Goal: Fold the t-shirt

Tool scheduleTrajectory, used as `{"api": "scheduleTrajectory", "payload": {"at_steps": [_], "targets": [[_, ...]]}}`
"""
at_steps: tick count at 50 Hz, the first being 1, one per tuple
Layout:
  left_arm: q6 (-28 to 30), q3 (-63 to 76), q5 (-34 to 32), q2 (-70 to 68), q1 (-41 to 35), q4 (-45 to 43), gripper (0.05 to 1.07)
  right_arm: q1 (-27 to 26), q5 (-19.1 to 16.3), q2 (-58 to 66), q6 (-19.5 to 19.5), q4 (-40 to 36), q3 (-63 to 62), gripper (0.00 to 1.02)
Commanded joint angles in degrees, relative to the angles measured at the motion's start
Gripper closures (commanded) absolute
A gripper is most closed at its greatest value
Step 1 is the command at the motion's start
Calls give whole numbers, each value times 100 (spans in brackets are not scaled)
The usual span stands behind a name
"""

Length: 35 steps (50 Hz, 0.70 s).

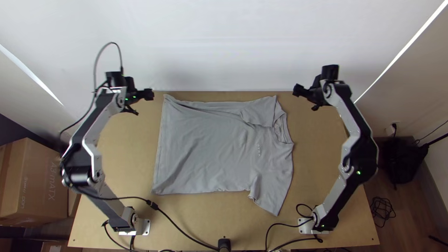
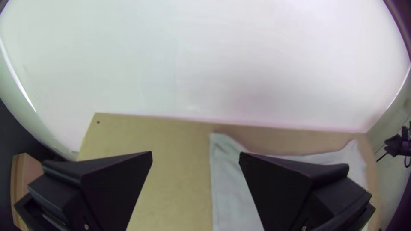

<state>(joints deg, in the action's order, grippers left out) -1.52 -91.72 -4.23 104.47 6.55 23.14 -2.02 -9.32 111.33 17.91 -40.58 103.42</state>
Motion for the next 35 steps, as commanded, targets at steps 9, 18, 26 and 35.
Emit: {"api": "scheduleTrajectory", "payload": {"at_steps": [9, 18, 26, 35], "targets": [[-33, 682, -658, -1912, 418, 771, 10, -826, -1080, -1562, -51, -2095, -419, 4], [-41, 1192, -825, -2993, 567, 1211, 10, -1222, -1124, -2634, -605, -2657, -1939, 7], [-94, 1491, -922, -3767, 541, 1554, 10, -1371, -1133, -3539, -860, -2807, -3495, 7], [-200, 1596, -931, -4127, 497, 1765, 10, -1274, -1177, -3838, -1194, -2877, -4506, 13]]}}
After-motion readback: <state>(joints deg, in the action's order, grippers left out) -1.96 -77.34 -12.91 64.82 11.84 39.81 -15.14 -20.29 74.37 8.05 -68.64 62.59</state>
